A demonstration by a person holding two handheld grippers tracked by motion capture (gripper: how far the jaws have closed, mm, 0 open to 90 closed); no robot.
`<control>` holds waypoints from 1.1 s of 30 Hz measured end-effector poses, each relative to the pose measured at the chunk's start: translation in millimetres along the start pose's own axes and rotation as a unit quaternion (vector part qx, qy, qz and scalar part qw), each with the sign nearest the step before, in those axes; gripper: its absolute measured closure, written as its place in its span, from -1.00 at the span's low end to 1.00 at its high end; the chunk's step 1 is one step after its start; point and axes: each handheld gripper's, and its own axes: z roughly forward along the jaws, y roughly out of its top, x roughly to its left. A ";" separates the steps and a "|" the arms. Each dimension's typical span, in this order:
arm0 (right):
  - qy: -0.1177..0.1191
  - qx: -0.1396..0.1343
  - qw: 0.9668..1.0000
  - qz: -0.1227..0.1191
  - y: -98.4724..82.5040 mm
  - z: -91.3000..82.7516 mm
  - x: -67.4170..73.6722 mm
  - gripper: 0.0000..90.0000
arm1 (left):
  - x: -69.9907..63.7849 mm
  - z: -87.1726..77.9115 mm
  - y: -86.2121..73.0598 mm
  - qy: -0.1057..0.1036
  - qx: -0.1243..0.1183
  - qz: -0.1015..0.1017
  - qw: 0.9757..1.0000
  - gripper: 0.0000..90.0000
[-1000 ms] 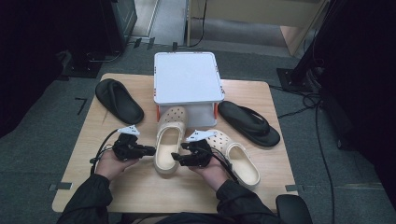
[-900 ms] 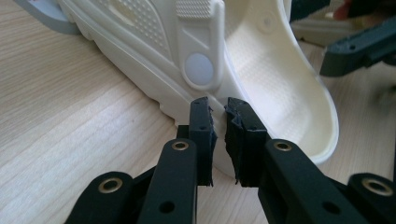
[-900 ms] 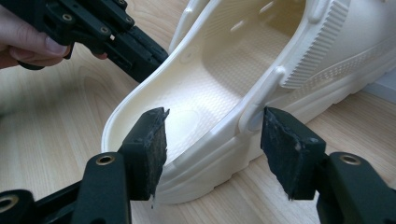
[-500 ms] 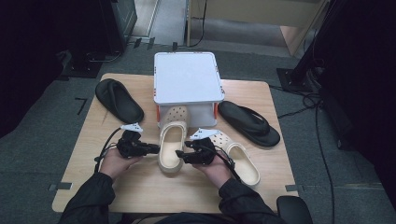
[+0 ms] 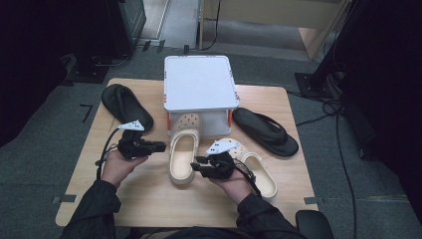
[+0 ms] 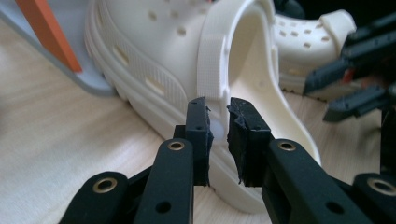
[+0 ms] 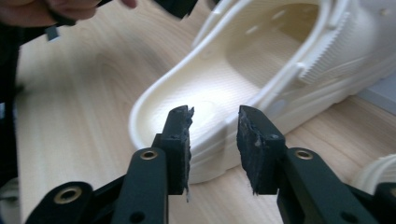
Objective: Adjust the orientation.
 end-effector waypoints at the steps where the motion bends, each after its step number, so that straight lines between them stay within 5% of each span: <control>1: 0.002 0.000 1.000 0.001 -0.3 -0.8 1.7 0.48 | 0.4 -1.3 2.6 0.000 -0.001 0.002 1.000 0.74; 5: 0.014 0.004 1.000 -0.006 -3.0 -2.3 6.6 0.52 | 0.4 -6.2 16.5 0.013 -0.004 0.017 1.000 0.74; 27: 0.054 0.042 0.998 -0.001 -14.6 2.5 24.6 0.85 | -2.7 -31.8 93.3 0.008 -0.050 0.044 0.998 0.73; 33: 0.058 0.049 0.997 -0.006 -17.5 4.5 27.9 0.90 | 8.0 -26.8 105.9 0.004 -0.052 0.027 0.998 0.74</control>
